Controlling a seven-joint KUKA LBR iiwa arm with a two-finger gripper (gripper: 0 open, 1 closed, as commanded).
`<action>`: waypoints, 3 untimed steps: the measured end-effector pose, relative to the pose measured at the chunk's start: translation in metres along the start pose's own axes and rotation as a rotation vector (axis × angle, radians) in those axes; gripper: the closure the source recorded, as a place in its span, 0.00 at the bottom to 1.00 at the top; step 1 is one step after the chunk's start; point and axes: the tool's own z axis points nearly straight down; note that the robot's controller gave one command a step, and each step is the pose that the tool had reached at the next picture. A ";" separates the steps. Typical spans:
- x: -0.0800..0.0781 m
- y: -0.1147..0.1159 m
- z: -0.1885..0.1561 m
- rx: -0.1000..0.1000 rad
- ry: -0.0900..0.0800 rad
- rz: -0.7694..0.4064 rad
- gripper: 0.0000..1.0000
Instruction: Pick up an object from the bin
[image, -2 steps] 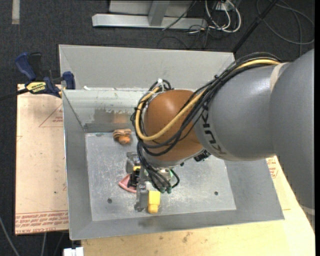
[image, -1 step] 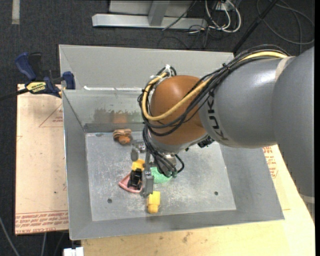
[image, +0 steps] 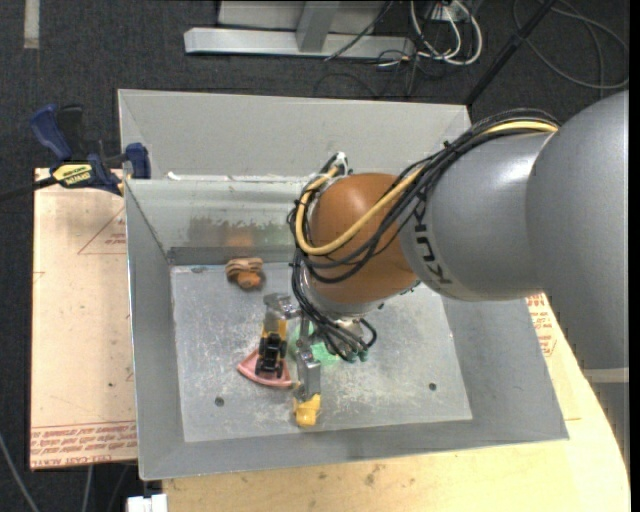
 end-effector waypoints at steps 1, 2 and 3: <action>-0.003 -0.016 0.023 -0.001 0.001 -0.192 1.00; -0.003 -0.016 0.023 -0.002 0.001 -0.193 1.00; 0.028 -0.035 -0.094 -0.001 0.004 -0.202 1.00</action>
Offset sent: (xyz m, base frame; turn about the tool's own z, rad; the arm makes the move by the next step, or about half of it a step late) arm 0.0000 0.0000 0.0000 0.0000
